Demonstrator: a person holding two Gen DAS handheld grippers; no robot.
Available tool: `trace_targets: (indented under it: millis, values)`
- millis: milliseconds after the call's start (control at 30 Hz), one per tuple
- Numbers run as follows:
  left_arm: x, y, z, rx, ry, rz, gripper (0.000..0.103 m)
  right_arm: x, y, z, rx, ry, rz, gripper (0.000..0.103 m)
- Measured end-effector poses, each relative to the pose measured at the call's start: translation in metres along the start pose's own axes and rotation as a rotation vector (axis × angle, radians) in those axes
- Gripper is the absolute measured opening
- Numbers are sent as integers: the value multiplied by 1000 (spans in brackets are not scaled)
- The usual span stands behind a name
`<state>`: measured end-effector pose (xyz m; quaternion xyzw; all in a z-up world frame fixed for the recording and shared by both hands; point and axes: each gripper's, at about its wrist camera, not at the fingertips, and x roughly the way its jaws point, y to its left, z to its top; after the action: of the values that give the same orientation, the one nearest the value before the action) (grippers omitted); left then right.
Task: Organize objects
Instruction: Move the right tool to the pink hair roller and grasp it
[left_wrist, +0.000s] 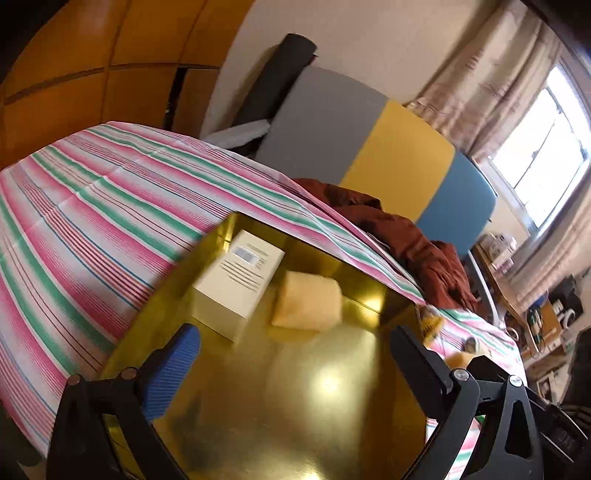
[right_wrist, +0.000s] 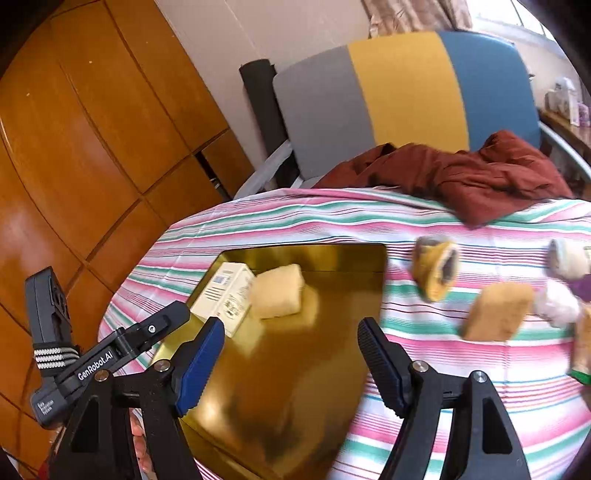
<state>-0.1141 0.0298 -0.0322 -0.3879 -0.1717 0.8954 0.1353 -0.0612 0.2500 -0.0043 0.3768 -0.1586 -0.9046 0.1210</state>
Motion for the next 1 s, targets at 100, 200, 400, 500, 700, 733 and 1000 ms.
trace_targets:
  millis: [100,200,400,500,700,733,1000]
  values:
    - [-2,-18,-8,34,9,-30,103,-18,-15,-11,-7,-16,-47,76]
    - [-7,-39,-16,85,6,-61,103,-37,-36,-22,12,-35,-100,76]
    - [-12,-89,-38,212,29,-131,103,-68,-87,-45,103,-50,-173,76]
    - [-15,-115,-51,274,48,-170,103,-84,-114,-58,137,-56,-210,76]
    - [-18,-153,-79,342,88,-247,103,-117,-180,-85,231,-74,-344,76]
    - [-19,-158,-84,349,95,-257,103,-123,-190,-87,250,-82,-365,75]
    - [-21,-186,-117,387,149,-318,103,-154,-283,-79,297,-113,-463,65]
